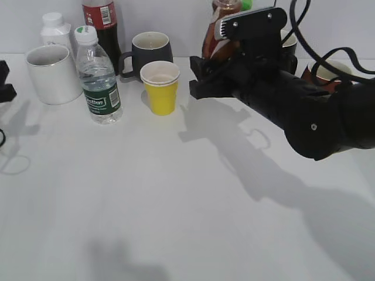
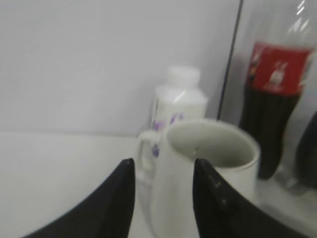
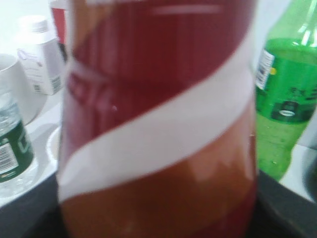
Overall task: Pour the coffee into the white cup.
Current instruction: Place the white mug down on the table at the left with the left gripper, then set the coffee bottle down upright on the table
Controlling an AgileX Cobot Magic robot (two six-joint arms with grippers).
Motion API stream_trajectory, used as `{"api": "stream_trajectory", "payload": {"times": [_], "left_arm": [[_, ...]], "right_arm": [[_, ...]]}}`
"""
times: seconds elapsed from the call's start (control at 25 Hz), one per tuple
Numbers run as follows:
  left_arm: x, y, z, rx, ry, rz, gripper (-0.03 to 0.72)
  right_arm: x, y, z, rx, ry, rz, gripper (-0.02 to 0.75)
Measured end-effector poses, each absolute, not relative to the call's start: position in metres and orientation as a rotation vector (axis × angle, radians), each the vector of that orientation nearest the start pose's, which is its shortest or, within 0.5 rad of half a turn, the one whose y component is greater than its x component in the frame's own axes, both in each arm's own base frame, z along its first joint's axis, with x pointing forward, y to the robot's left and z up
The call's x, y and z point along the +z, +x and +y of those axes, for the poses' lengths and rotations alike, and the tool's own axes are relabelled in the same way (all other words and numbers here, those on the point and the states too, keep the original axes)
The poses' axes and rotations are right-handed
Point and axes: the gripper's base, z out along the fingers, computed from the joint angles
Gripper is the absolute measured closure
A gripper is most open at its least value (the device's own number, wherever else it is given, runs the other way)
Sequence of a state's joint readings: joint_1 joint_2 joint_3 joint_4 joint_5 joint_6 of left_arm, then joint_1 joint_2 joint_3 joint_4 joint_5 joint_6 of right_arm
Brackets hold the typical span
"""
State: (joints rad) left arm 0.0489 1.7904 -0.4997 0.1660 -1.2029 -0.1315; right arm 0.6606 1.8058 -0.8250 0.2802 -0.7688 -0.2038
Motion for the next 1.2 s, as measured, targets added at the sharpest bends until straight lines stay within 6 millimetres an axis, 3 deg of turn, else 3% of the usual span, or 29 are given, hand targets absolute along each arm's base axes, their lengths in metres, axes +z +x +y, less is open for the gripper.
{"api": "stream_trajectory", "payload": {"times": [0.4, 0.64, 0.88, 1.2], "left_arm": [[0.228, 0.239, -0.042, -0.203, 0.254, 1.584, 0.384], [0.263, 0.206, -0.054, -0.208, 0.331, 1.534, 0.384], [0.273, 0.191, -0.051, -0.183, 0.339, 1.563, 0.384], [0.273, 0.189, -0.050, -0.180, 0.335, 1.579, 0.384]], "right_arm": [[0.194, 0.319, 0.180, 0.249, -0.291, 1.696, 0.210], [0.195, 0.332, 0.156, 0.190, -0.217, 1.660, 0.210], [0.166, 0.340, 0.155, 0.149, -0.250, 1.664, 0.210], [0.123, 0.352, 0.166, 0.145, -0.330, 1.691, 0.210]]}}
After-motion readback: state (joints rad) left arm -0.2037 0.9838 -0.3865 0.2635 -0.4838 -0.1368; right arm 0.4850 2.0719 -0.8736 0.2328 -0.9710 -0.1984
